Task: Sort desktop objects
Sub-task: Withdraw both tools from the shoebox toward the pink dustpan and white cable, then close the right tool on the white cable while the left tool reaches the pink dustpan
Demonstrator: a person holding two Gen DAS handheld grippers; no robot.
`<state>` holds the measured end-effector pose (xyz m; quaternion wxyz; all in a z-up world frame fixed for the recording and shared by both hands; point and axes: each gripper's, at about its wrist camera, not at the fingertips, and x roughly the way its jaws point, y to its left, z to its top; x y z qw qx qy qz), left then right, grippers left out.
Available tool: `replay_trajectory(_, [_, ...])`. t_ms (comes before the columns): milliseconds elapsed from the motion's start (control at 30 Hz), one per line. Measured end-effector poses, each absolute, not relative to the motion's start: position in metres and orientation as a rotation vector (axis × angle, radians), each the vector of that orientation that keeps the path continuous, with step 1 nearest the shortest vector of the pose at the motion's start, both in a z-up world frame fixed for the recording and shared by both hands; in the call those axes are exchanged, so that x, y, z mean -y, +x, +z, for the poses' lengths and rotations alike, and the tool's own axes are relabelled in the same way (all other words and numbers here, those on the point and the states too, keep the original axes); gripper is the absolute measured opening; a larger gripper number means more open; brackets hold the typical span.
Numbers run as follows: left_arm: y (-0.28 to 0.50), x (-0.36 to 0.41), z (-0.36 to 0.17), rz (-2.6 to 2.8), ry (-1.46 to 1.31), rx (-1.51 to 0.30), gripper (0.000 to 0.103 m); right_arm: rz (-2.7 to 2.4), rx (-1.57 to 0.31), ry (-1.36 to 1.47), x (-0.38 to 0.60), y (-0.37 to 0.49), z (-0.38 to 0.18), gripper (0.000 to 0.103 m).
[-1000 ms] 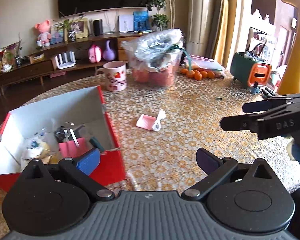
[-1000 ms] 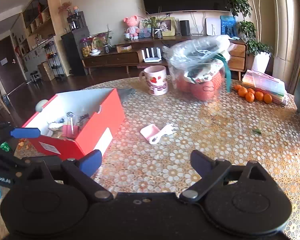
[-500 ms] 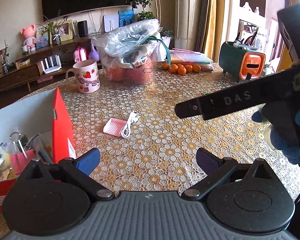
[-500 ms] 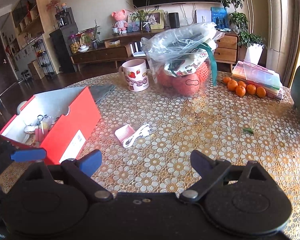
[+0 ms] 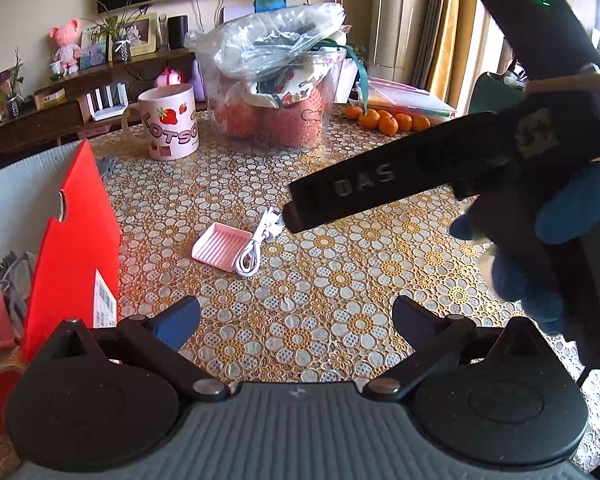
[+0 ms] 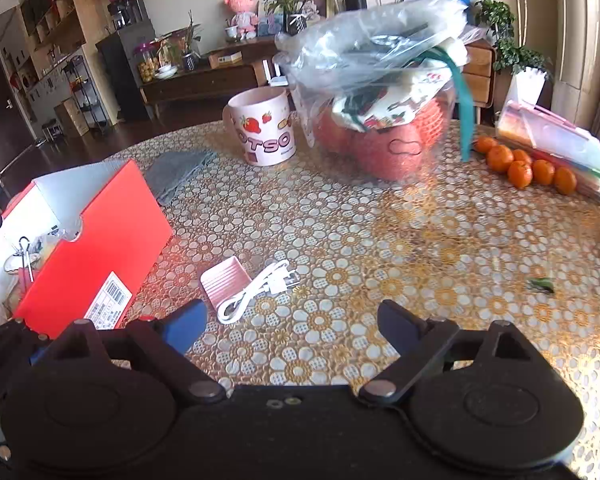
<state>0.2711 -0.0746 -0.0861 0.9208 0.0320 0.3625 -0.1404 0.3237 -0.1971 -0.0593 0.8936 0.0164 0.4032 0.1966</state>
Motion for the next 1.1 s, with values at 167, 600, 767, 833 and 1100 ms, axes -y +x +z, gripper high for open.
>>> replay_trajectory(167, [0.279, 0.077, -0.1, -0.293, 0.069, -0.757, 0.103, 0.444, -0.871, -0.013, 0.174, 0.344, -0.077, 0.091])
replay_trajectory(600, [0.294, 0.071, -0.12, -0.302, 0.049, -0.784, 0.102, 0.53, -0.925, -0.128, 0.136, 0.361, -0.11, 0.08])
replay_trajectory(767, [0.3, 0.07, -0.121, -0.286, 0.044, -0.777, 0.102, 0.521, -0.906, -0.171, 0.135, 0.362, -0.111, 0.071])
replay_trajectory(833, [0.303, 0.07, -0.12, -0.276, 0.04, -0.77, 0.102, 0.52, -0.902, -0.179, 0.139, 0.363, -0.109, 0.064])
replay_trajectory(1100, [0.321, 0.07, -0.117, -0.219, 0.027, -0.748, 0.103, 0.504, -0.903, -0.193, 0.163, 0.368, -0.11, 0.047])
